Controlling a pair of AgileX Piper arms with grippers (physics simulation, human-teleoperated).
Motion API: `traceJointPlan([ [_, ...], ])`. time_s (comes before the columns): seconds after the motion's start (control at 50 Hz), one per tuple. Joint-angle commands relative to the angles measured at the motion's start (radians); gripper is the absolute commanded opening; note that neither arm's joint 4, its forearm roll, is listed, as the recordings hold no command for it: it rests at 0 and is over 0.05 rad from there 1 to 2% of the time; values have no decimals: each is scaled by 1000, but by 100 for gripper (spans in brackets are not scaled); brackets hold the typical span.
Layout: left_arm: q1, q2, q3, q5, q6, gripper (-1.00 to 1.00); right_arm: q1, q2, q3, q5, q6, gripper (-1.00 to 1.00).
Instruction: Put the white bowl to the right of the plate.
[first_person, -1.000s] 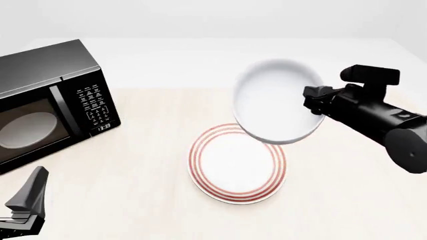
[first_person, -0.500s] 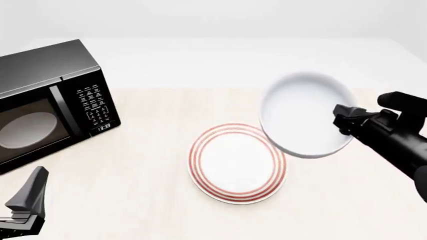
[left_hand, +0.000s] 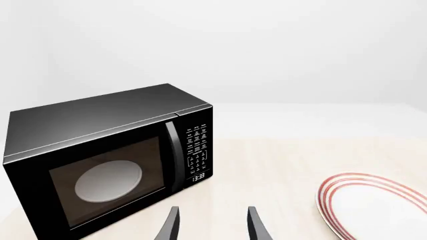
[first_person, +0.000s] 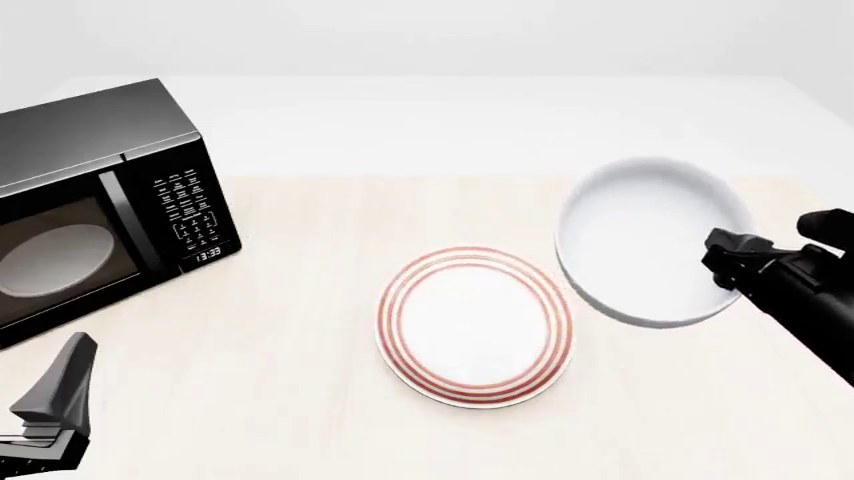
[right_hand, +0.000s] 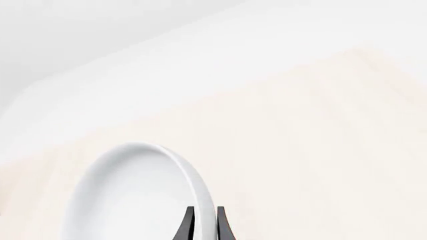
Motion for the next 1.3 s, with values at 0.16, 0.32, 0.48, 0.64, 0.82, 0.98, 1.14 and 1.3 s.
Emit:
traceJointPlan([
  [0.16,0,0,0,0,0,100,-95,27,58,-31,-103,-100],
  [0.32,0,0,0,0,0,100,-123,44,88,-65,-95,-100],
  [0.48,0,0,0,0,0,100,-151,55,125,-103,-81,-100],
  [0.64,0,0,0,0,0,100,-175,46,146,-110,-78,-100],
  [0.82,0,0,0,0,0,100,-184,17,151,-83,-79,-100],
  [0.98,0,0,0,0,0,100,-200,28,163,-97,-85,-100],
  [1.14,0,0,0,0,0,100,-204,60,166,-121,-83,-100],
  [1.3,0,0,0,0,0,100,-212,113,196,-194,-73,-100],
])
